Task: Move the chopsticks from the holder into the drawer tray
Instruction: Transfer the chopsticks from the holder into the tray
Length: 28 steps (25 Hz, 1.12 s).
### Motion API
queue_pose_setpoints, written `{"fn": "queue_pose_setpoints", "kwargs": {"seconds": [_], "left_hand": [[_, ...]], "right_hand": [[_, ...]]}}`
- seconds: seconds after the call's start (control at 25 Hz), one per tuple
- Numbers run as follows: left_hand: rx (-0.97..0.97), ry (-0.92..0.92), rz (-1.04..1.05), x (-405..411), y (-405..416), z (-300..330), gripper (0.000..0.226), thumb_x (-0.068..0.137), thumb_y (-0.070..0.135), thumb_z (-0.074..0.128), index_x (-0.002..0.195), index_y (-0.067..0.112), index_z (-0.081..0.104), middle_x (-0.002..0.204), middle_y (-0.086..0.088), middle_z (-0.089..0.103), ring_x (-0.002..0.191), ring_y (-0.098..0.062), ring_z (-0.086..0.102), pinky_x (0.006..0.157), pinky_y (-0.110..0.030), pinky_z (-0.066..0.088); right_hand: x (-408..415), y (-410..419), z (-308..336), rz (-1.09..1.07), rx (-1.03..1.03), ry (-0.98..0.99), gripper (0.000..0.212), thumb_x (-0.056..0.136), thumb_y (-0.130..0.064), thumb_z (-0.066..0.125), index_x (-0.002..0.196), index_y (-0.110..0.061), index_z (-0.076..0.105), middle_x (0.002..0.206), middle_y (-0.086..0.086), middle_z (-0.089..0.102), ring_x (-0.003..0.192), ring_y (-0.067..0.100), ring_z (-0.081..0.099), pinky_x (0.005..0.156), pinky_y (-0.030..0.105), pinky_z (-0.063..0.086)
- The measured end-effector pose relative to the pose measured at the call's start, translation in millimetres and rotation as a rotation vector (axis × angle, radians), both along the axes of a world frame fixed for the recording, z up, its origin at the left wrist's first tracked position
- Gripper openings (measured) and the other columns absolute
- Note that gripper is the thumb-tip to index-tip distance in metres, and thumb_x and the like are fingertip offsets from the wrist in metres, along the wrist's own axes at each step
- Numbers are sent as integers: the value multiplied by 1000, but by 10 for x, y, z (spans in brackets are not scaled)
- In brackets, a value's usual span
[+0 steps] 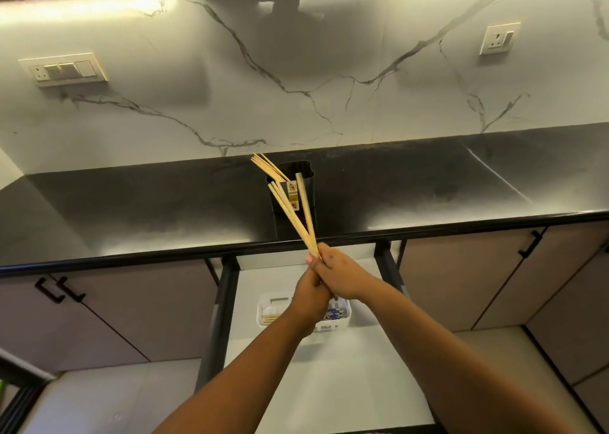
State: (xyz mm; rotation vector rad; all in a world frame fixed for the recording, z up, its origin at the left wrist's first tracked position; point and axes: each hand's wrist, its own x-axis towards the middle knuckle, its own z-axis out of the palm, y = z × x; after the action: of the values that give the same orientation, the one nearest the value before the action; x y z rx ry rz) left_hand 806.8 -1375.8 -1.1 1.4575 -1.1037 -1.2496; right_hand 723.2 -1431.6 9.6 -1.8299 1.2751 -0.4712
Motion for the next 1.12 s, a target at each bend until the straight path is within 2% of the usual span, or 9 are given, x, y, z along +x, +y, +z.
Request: {"fn": "queue_pose_setpoints", "kwargs": {"seconds": [0.2, 0.4, 0.52, 0.64, 0.72, 0.8, 0.88, 1.0, 1.12], "left_hand": [[180, -50, -194, 356, -245, -128, 25, 97, 20, 52, 122, 15, 54, 117, -8, 64, 108, -22, 62, 94, -34, 53], [283, 278, 335, 954, -531, -476, 43, 87, 35, 67, 121, 15, 50, 111, -10, 64, 103, -26, 65, 93, -43, 54], [333, 568, 411, 1206, -671, -638, 26, 95, 13, 55, 119, 3, 56, 110, -17, 68, 97, -29, 69, 78, -38, 59], [442, 614, 458, 1297, -751, -931, 16, 96, 9, 53, 108, 1, 60, 105, -18, 67, 87, -27, 70, 61, -32, 60], [497, 633, 506, 1396, -811, -1139, 16, 95, 11, 55, 105, 2, 62, 102, -17, 67, 85, -26, 69, 66, -33, 61], [512, 620, 558, 1565, -852, -1310, 10, 94, 11, 57, 100, 4, 62, 106, -18, 66, 84, -23, 68, 80, -36, 57], [499, 543, 554, 1694, -863, -1393, 9, 93, 11, 59, 100, 7, 59, 110, -17, 63, 84, -21, 65, 72, -31, 53], [587, 83, 273, 1791, -904, -1576, 37, 96, 28, 55, 130, 16, 48, 125, -9, 54, 102, -21, 55, 81, -33, 46], [651, -98, 44, 1780, -896, -1814, 55, 98, 25, 52, 146, 18, 27, 138, -8, 47, 116, -23, 50, 92, -34, 43]], "right_hand": [[102, -226, -161, -69, 58, -58, 24, 103, -29, 39, 116, -13, 49, 108, 10, 65, 88, 15, 61, 77, 23, 51], [194, -441, -550, 123, -154, 308, 7, 100, -25, 45, 103, -19, 47, 84, 2, 58, 68, 11, 54, 60, 18, 45], [393, -486, -915, 223, -135, 452, 18, 98, -32, 49, 112, -23, 44, 89, 1, 60, 73, 13, 60, 68, 24, 54], [481, -560, -1268, 279, -224, 593, 27, 96, -34, 51, 120, -26, 42, 104, -4, 62, 84, 17, 66, 74, 31, 54], [470, -648, -1462, 290, -265, 667, 30, 94, -29, 56, 120, -27, 42, 112, -6, 62, 95, 19, 66, 77, 34, 52], [435, -744, -1659, 313, -230, 786, 38, 90, -28, 60, 123, -26, 41, 121, -4, 61, 104, 21, 64, 84, 41, 53], [363, -857, -1832, 368, -178, 916, 41, 91, -23, 56, 128, -18, 41, 127, 4, 59, 112, 26, 61, 91, 41, 50], [298, -968, -2110, 388, -124, 972, 39, 92, -17, 51, 129, -10, 43, 129, 12, 58, 117, 32, 57, 95, 41, 44], [415, -986, -2261, 435, -128, 993, 42, 92, -11, 49, 133, -8, 41, 132, 15, 55, 119, 33, 55, 96, 41, 44]]}}
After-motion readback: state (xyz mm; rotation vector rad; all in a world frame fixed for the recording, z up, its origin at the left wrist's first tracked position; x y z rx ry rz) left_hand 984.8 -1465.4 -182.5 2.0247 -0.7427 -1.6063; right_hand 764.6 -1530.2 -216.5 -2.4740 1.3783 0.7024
